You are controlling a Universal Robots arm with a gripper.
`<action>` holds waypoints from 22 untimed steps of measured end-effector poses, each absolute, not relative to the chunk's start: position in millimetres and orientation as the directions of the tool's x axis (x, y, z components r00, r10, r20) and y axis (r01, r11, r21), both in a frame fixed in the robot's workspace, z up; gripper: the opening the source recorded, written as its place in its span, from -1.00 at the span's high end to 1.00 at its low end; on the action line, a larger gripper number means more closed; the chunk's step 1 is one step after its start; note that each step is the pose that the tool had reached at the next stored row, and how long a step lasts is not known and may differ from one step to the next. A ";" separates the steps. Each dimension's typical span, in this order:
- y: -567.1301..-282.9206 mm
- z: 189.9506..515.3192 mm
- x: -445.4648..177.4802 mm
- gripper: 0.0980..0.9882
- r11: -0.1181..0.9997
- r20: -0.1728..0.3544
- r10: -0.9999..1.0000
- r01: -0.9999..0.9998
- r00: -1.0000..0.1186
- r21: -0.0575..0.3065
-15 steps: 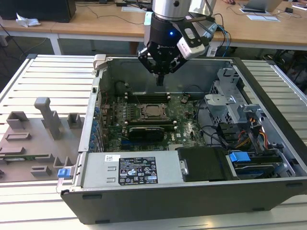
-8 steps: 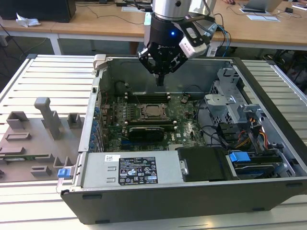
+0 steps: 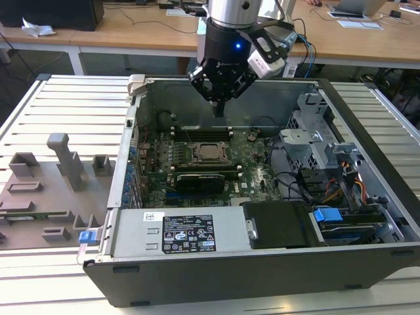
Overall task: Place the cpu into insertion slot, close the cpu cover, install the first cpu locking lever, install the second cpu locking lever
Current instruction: 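Install the first cpu locking lever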
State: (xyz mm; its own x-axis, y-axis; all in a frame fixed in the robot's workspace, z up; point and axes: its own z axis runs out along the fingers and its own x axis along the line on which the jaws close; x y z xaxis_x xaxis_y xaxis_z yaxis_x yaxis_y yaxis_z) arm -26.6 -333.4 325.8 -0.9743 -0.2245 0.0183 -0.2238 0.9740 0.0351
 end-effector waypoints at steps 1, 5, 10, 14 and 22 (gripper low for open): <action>-333.4 325.6 -26.6 0.98 0.975 0.017 -0.217 -0.216 -0.976 0.042; -333.4 323.7 -26.6 0.98 0.987 0.015 -0.156 -0.155 -0.988 0.050; -333.4 322.3 -26.6 0.98 0.996 0.015 -0.079 -0.078 -0.997 0.049; -333.4 322.3 -26.6 0.98 0.996 0.015 -0.078 -0.077 -0.997 0.049; -333.4 322.1 -39.9 0.98 0.996 0.015 -0.078 -0.077 -0.997 0.049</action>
